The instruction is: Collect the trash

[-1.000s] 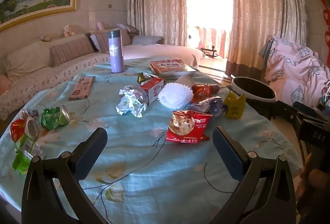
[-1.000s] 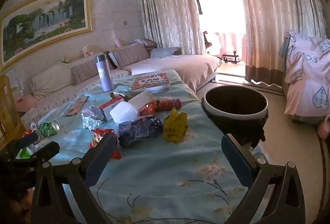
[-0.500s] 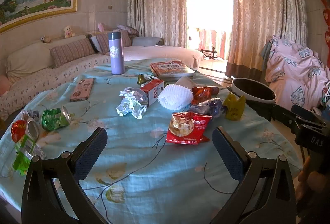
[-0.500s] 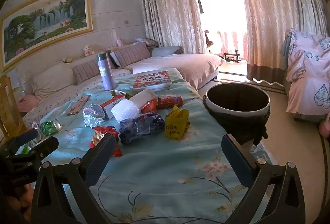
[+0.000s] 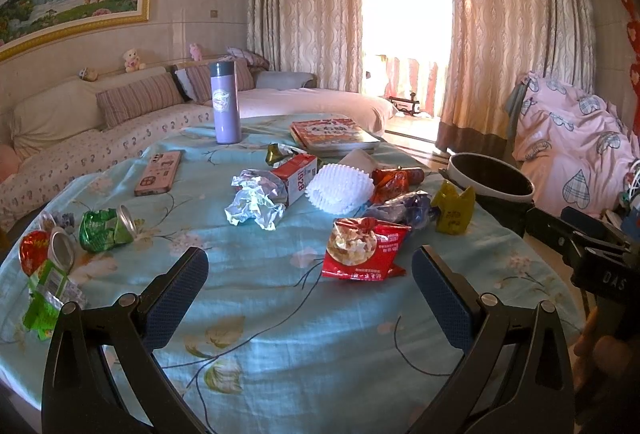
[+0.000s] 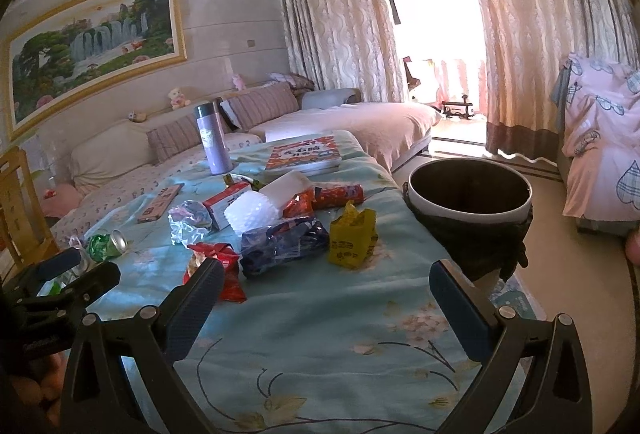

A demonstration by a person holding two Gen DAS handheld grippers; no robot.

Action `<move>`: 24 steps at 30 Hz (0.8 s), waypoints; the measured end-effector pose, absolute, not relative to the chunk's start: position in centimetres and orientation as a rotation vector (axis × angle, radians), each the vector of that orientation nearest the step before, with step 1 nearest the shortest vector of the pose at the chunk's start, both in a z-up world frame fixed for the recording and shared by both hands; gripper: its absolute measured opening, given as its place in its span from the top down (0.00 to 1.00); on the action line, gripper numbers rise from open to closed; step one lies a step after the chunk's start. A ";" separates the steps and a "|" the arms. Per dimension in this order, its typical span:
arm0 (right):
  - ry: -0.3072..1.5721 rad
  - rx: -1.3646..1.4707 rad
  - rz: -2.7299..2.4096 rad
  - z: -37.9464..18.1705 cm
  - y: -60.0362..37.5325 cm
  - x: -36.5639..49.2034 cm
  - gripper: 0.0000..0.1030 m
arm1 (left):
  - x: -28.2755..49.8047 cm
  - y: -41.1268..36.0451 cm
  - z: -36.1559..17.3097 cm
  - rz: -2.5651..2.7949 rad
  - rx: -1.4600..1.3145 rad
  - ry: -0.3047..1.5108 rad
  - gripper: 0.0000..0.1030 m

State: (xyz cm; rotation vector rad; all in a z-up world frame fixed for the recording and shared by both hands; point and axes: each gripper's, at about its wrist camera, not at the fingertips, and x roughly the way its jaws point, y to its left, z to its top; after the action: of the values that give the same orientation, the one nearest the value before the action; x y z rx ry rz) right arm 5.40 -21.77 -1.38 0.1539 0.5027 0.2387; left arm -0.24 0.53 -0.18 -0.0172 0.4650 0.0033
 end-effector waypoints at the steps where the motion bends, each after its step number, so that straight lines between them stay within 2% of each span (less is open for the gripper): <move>1: 0.502 0.153 0.240 -1.4 -21.7 5.4 0.00 | -0.2 0.5 -0.2 0.004 -0.016 0.465 0.00; 24: 0.504 0.169 0.259 -1.4 -21.7 5.5 0.00 | 0.2 0.4 -0.4 -0.003 -0.013 0.477 0.00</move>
State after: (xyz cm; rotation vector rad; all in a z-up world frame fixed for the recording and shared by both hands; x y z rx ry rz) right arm 5.52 -21.74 -1.36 0.1690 0.5035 0.2586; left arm 0.17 0.43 -0.44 -0.0133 0.4769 -0.0032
